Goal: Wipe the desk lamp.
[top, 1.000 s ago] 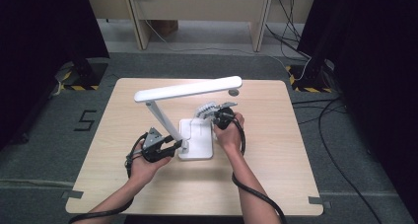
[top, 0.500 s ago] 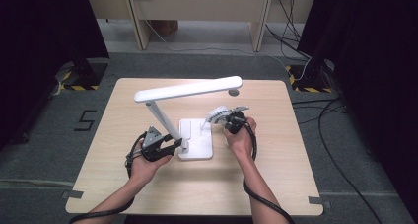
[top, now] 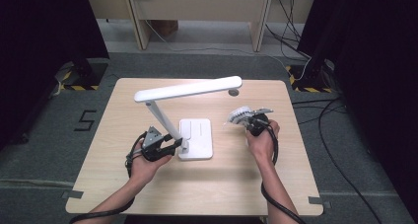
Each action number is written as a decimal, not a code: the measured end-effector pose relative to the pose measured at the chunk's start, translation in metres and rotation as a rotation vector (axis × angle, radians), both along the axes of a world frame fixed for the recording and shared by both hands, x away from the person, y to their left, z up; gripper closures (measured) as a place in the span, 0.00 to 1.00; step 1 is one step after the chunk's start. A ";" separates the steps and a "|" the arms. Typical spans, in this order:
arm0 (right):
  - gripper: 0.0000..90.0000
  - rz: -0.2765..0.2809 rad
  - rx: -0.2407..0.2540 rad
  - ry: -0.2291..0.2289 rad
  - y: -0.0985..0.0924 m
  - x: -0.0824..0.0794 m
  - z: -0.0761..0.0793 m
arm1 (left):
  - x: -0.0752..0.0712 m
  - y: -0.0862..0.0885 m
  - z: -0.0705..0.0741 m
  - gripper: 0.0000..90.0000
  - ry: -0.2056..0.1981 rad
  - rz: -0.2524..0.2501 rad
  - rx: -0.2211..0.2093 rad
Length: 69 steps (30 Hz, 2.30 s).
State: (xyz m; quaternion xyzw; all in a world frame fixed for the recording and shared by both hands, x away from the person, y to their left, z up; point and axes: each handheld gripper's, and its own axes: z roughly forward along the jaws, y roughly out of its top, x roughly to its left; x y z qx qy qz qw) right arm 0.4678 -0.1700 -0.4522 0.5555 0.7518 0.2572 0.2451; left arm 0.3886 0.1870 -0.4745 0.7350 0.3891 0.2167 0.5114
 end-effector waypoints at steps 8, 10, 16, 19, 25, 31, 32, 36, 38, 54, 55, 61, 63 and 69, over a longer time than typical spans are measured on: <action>0.86 -0.006 -0.099 0.041 -0.012 -0.001 -0.015 | 0.000 0.000 -0.001 0.62 -0.003 -0.001 0.003; 0.86 0.016 -0.125 0.043 -0.008 -0.001 -0.021 | 0.000 0.000 -0.001 0.62 -0.003 -0.001 0.003; 0.74 0.075 -0.168 0.038 0.006 -0.002 -0.029 | -0.001 0.000 -0.001 0.62 -0.001 -0.004 -0.001; 0.64 0.101 -0.120 0.028 0.006 -0.003 -0.025 | -0.001 0.000 -0.001 0.62 -0.002 -0.003 -0.005; 0.60 0.130 -0.017 -0.045 0.006 -0.012 0.000 | 0.000 0.000 -0.001 0.62 -0.004 0.000 -0.002; 0.85 0.103 0.027 -0.045 -0.005 -0.019 0.005 | 0.000 0.000 0.000 0.63 -0.002 0.002 -0.003; 0.85 0.103 0.027 -0.045 -0.005 -0.019 0.005 | 0.000 0.000 0.000 0.62 -0.002 0.002 -0.003; 0.88 0.096 0.037 0.013 -0.007 -0.016 -0.017 | 0.000 0.000 0.000 0.62 -0.007 0.005 -0.008; 0.88 0.093 0.035 0.031 -0.005 -0.016 -0.026 | -0.001 0.000 0.000 0.63 -0.005 0.004 -0.008; 0.87 0.271 0.121 0.006 0.062 -0.037 -0.015 | -0.001 -0.001 0.001 0.65 -0.006 0.026 -0.020; 0.86 0.277 0.135 0.025 0.067 -0.038 -0.020 | -0.001 -0.001 0.001 0.65 -0.005 0.031 -0.020; 0.86 0.295 0.174 0.079 0.085 -0.039 -0.041 | -0.001 0.000 0.002 0.67 -0.004 0.032 -0.025; 0.86 0.298 0.169 0.080 0.087 -0.039 -0.042 | -0.001 0.000 0.002 0.68 -0.003 0.033 -0.025; 0.89 0.305 0.135 0.073 0.095 -0.040 -0.046 | -0.001 0.003 0.002 0.69 0.001 0.039 -0.027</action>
